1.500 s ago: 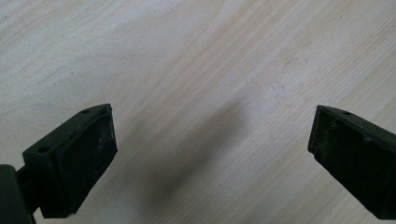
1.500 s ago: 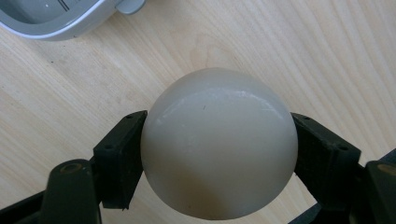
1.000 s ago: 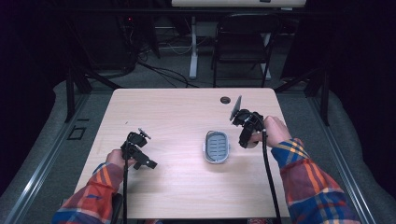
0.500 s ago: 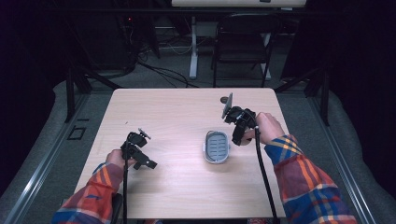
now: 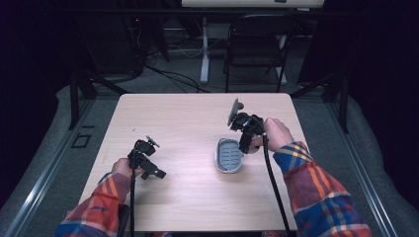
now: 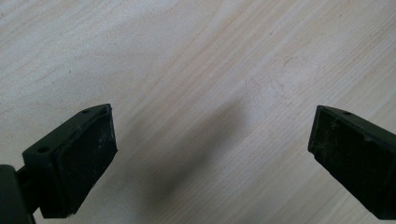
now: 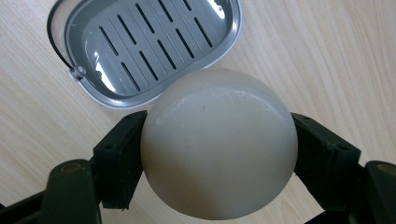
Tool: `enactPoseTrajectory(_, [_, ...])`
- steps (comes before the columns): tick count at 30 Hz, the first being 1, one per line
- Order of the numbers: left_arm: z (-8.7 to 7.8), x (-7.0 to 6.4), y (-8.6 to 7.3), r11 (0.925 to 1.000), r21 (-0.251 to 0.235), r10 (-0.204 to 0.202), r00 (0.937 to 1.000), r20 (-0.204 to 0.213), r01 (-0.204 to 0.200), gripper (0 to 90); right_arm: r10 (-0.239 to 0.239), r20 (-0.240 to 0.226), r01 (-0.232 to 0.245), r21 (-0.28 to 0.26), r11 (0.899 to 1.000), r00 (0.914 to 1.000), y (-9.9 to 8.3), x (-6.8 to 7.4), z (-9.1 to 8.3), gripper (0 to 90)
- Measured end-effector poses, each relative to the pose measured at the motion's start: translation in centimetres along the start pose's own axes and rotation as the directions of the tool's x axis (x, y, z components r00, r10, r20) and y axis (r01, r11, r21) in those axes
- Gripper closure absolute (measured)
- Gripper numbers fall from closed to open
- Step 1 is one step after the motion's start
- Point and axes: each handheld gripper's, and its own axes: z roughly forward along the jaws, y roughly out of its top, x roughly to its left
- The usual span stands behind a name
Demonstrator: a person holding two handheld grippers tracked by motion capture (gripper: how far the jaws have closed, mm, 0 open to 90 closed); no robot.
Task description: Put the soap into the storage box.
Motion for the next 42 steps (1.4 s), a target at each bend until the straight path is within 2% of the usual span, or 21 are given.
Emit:
enactPoseTrajectory(21, [0.0,0.0,0.0,1.0,-0.003,0.002,1.0,0.002,-0.002,1.0,-0.043,-0.011,0.043,-0.004,0.999,0.999,2.5,1.1,0.4,24.7])
enactPoseTrajectory(42, [0.0,0.0,0.0,1.0,0.0,0.001,1.0,0.004,-0.001,1.0,-0.071,-0.044,0.07,-0.006,0.998,0.9965,4.5,1.9,2.0,24.7])
